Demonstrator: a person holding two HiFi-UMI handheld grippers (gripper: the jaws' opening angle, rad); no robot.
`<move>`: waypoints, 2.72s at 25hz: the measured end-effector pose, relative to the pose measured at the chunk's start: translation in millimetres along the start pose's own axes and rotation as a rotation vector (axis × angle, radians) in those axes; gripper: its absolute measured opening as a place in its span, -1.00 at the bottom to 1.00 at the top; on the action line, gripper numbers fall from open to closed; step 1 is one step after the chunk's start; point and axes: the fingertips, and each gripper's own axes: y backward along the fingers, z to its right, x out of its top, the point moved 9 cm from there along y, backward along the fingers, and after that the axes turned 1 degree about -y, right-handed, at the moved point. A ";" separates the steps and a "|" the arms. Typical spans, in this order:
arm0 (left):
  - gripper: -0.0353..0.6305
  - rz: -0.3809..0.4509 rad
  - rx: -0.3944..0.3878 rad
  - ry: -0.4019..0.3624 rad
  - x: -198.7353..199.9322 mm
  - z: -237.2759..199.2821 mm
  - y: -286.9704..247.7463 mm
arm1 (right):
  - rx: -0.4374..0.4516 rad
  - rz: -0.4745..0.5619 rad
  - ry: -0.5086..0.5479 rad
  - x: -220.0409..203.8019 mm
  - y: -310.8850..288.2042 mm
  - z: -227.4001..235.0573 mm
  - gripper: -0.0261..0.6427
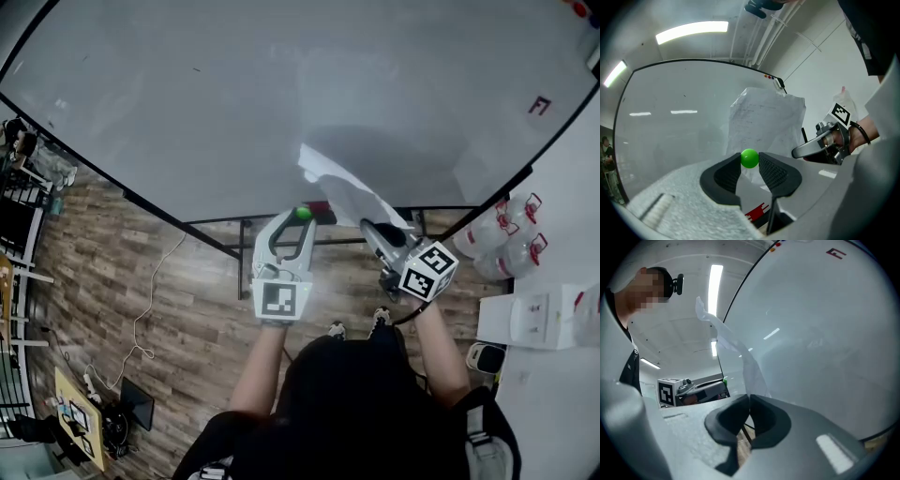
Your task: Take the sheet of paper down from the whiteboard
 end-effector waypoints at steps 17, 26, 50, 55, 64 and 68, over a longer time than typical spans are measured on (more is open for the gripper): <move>-0.50 -0.024 0.028 0.019 13.6 43.0 32.3 | 0.005 -0.041 0.045 -4.4 52.5 -16.9 -0.91; -0.50 -0.034 0.026 0.019 41.4 113.2 53.1 | 0.014 -0.059 0.046 -12.0 126.6 -28.2 -0.91; -0.50 -0.100 0.081 0.008 62.7 224.2 153.1 | 0.044 -0.102 0.040 -56.2 246.4 -74.1 -0.91; -0.50 -0.077 0.083 0.042 63.4 226.6 162.4 | 0.042 -0.103 0.037 -58.6 248.2 -82.8 -0.91; -0.50 -0.092 0.089 0.033 61.9 222.8 173.6 | 0.043 -0.110 0.032 -61.6 247.0 -93.5 -0.91; -0.50 -0.123 0.094 -0.011 61.6 222.1 178.1 | 0.051 -0.117 0.038 -61.4 246.7 -95.6 -0.91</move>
